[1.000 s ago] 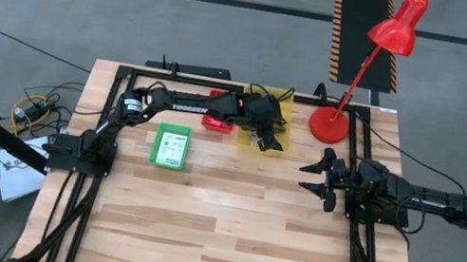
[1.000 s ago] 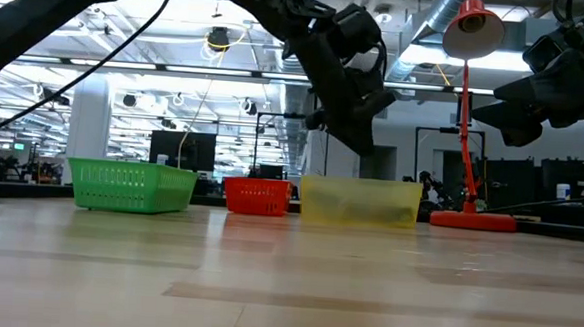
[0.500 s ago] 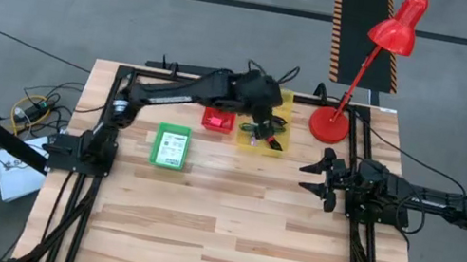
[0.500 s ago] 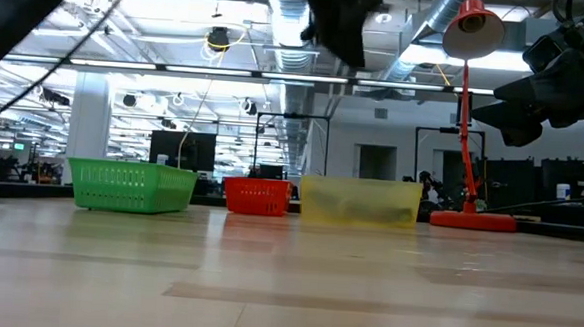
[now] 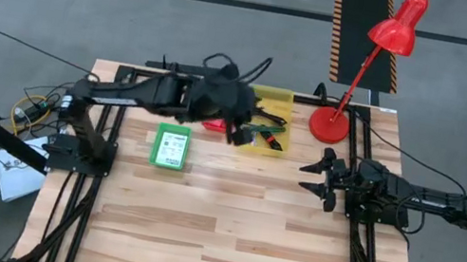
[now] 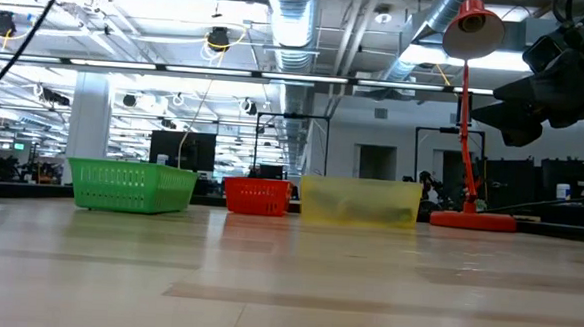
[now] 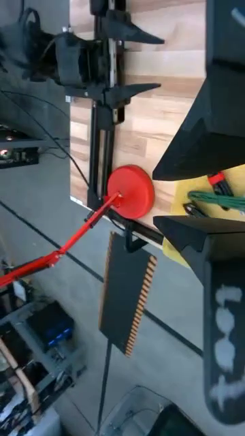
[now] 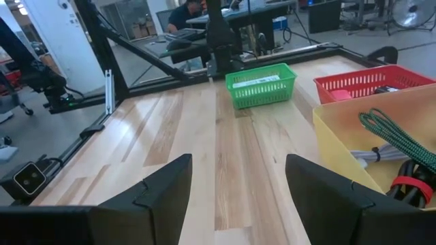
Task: Pick and place items into bin
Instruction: Return to Home Position
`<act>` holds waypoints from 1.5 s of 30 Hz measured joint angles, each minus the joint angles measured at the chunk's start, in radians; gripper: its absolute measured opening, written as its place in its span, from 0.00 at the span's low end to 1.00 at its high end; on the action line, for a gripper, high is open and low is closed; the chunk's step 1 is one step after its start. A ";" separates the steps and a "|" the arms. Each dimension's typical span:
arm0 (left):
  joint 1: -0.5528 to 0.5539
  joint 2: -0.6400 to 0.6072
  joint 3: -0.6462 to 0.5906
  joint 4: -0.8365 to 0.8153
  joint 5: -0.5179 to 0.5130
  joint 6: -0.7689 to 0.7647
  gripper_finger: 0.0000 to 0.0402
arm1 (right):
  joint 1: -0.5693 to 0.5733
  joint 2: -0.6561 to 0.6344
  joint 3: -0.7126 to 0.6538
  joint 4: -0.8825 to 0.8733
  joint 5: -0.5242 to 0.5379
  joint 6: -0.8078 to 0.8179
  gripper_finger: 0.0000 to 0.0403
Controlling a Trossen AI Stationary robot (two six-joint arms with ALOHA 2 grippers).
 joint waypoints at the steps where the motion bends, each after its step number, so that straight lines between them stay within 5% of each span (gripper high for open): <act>1: -0.011 -0.026 -0.054 0.035 -0.010 -0.005 0.21 | 0.000 0.000 0.000 0.000 0.000 0.000 0.58; 14: -0.129 -0.423 -0.961 0.696 -0.100 -0.189 0.20 | 0.000 0.000 0.000 0.000 -0.002 0.000 0.58; 22: -0.169 -0.659 -1.339 0.920 -0.180 -0.307 0.20 | 0.000 0.000 0.000 0.000 -0.002 0.000 0.58; 32: -0.274 -0.893 -1.615 1.052 -0.296 -0.337 0.20 | 0.000 0.000 0.000 0.000 -0.002 0.000 0.58; 45: -0.453 -0.982 -1.703 1.083 -0.305 -0.294 0.20 | 0.000 0.000 0.000 0.000 -0.002 0.000 0.58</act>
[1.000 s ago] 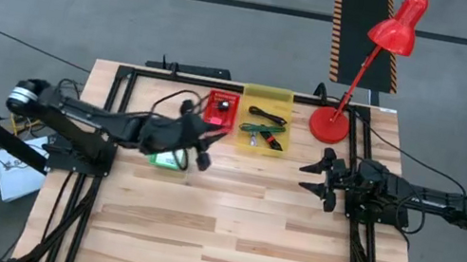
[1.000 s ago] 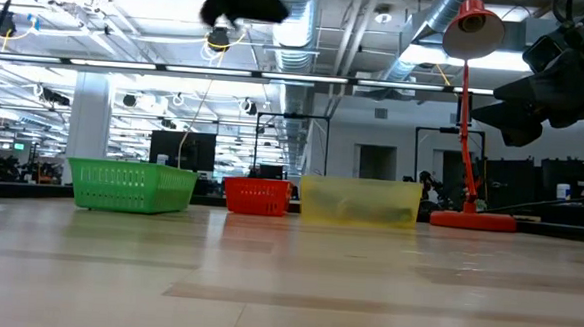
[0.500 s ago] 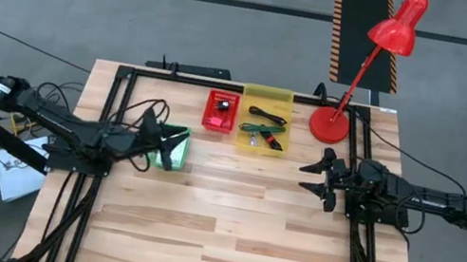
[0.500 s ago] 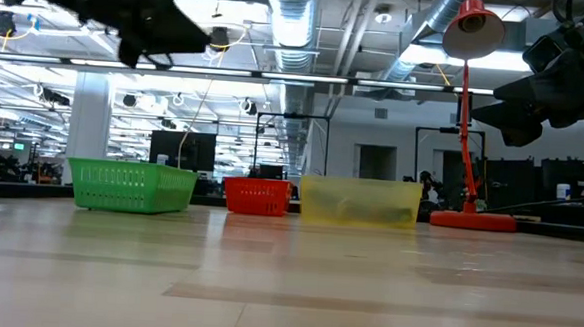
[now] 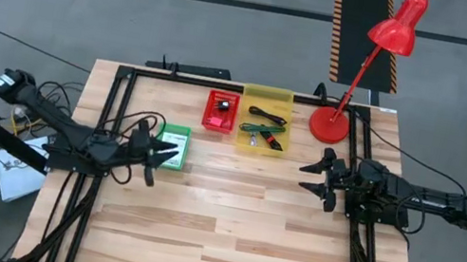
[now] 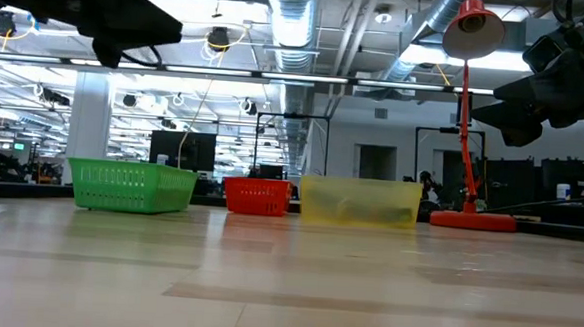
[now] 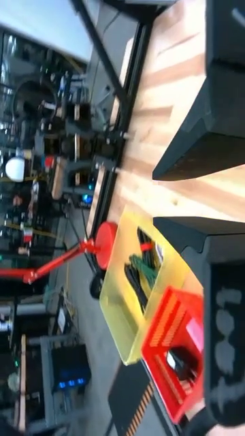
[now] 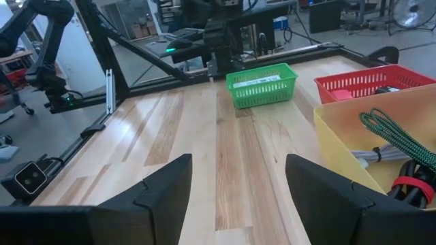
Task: Pick and place items into bin
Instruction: Return to Home Position
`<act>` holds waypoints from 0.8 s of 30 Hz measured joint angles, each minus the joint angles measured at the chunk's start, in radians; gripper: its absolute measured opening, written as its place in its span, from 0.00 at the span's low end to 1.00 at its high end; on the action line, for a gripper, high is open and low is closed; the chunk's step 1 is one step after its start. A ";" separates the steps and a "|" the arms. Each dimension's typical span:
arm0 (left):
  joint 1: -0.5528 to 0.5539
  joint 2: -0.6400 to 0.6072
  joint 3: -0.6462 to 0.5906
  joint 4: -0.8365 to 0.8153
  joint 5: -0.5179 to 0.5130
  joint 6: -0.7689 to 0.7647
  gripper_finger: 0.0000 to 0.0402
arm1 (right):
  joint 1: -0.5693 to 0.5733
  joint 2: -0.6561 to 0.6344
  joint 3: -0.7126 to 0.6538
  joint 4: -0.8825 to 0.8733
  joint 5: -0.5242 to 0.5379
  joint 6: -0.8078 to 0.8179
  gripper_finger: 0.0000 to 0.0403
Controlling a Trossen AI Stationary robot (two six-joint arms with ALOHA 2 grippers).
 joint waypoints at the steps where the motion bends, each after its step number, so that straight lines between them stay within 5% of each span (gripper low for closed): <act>1: -0.016 0.000 0.000 0.001 -0.003 0.007 0.20 | 0.000 0.000 0.000 0.000 0.000 0.000 0.58; 13: -0.145 0.000 -0.001 0.175 0.036 0.225 0.20 | 0.000 0.000 0.000 0.000 0.000 0.000 0.58; 21: 0.033 0.052 -0.001 0.309 0.440 0.257 0.20 | 0.000 0.000 0.000 0.000 0.000 0.000 0.58; 24: 0.119 0.093 -0.001 0.321 0.514 0.257 0.20 | 0.000 0.000 0.000 0.000 0.000 0.000 0.58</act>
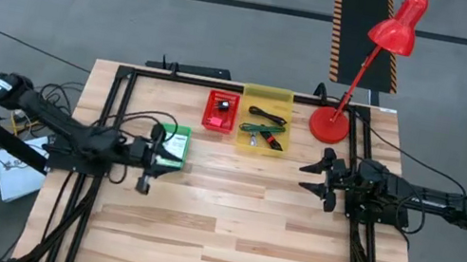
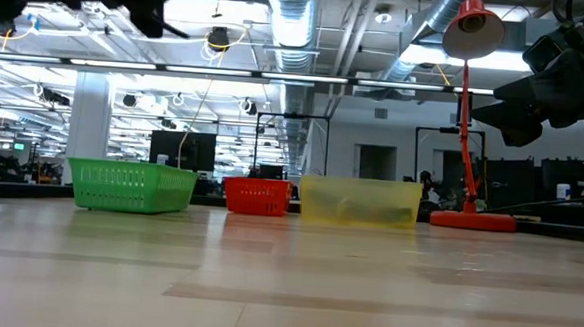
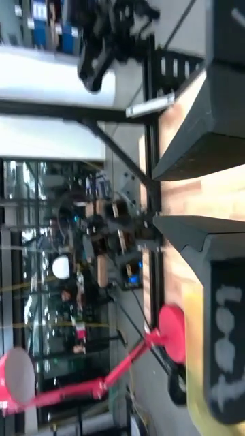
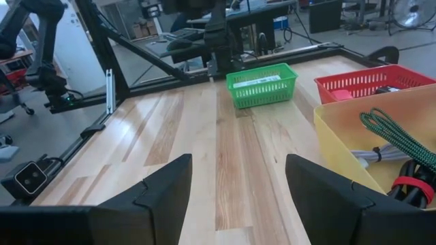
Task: Pick and place items into bin
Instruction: Return to Home Position
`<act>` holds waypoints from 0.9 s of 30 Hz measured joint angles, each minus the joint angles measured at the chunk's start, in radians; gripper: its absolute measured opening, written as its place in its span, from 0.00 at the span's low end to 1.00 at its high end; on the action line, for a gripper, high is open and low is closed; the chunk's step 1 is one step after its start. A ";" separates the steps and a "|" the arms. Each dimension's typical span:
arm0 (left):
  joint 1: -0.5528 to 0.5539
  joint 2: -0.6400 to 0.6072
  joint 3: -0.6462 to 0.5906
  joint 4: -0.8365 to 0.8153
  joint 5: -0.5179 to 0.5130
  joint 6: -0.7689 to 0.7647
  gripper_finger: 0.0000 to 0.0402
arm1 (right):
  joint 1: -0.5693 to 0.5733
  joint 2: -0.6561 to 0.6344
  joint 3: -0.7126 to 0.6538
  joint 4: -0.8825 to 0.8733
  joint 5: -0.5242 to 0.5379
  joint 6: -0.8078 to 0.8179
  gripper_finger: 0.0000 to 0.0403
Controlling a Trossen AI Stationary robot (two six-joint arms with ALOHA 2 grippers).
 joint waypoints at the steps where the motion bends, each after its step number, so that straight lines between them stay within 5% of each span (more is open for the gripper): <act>1: 0.025 0.009 0.000 0.005 0.012 -0.001 0.20 | 0.000 0.000 0.000 0.000 0.000 0.000 0.58; 11: 0.160 -0.072 -0.001 -0.086 0.022 0.012 0.20 | 0.000 0.000 0.000 0.000 0.000 0.000 0.58; 23: 0.178 -0.512 -0.255 -0.114 0.006 -0.051 0.20 | 0.000 0.000 0.000 0.000 0.000 0.000 0.58; 27: 0.174 -0.628 -0.258 -0.271 0.003 -0.064 0.21 | 0.000 0.000 0.000 0.000 0.000 0.000 0.58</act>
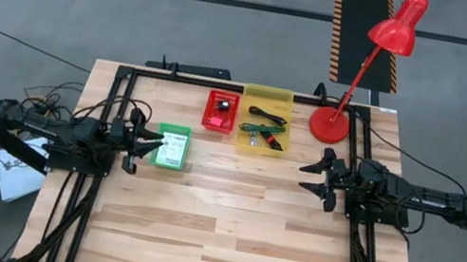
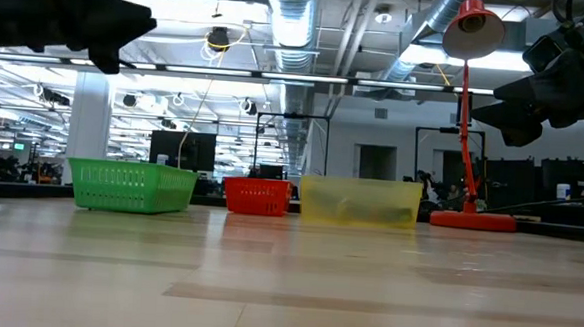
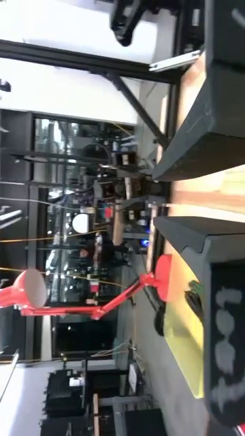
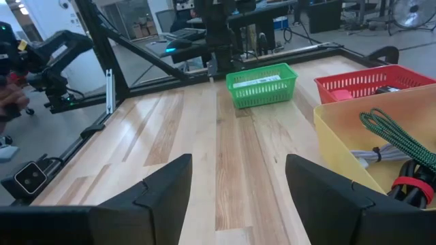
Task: Pick and place items into bin
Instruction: Return to Home Position
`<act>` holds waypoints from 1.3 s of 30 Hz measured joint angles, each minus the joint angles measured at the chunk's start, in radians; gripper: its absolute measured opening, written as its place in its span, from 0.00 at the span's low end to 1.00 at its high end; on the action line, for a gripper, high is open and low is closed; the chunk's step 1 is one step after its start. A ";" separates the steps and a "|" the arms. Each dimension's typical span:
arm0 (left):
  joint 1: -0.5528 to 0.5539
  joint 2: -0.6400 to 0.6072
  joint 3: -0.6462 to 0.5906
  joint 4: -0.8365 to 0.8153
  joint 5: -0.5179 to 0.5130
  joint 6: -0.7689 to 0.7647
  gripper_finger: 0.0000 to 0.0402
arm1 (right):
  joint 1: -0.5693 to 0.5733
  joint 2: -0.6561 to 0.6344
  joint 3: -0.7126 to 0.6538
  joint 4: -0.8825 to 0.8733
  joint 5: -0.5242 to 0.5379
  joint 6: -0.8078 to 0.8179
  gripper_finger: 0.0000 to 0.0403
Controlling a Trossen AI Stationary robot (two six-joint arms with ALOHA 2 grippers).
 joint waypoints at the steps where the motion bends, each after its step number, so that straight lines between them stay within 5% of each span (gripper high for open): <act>1: -0.001 -0.018 -0.001 -0.027 0.000 0.000 0.21 | 0.000 0.000 0.000 0.000 0.000 0.000 0.58; 13: -0.006 -0.133 -0.003 -0.385 -0.246 -0.051 0.21 | 0.000 0.000 0.000 0.000 0.000 0.000 0.58; 27: -0.005 -0.133 -0.005 -0.385 -0.258 -0.016 0.21 | 0.000 0.000 0.000 0.000 0.001 0.005 0.58; 34: -0.005 -0.132 -0.005 -0.384 -0.258 -0.027 0.21 | -0.021 0.000 0.000 -0.005 0.053 0.257 0.58; 39: -0.005 -0.132 -0.005 -0.384 -0.258 -0.014 0.20 | -0.022 0.000 0.000 -0.006 0.052 0.294 0.58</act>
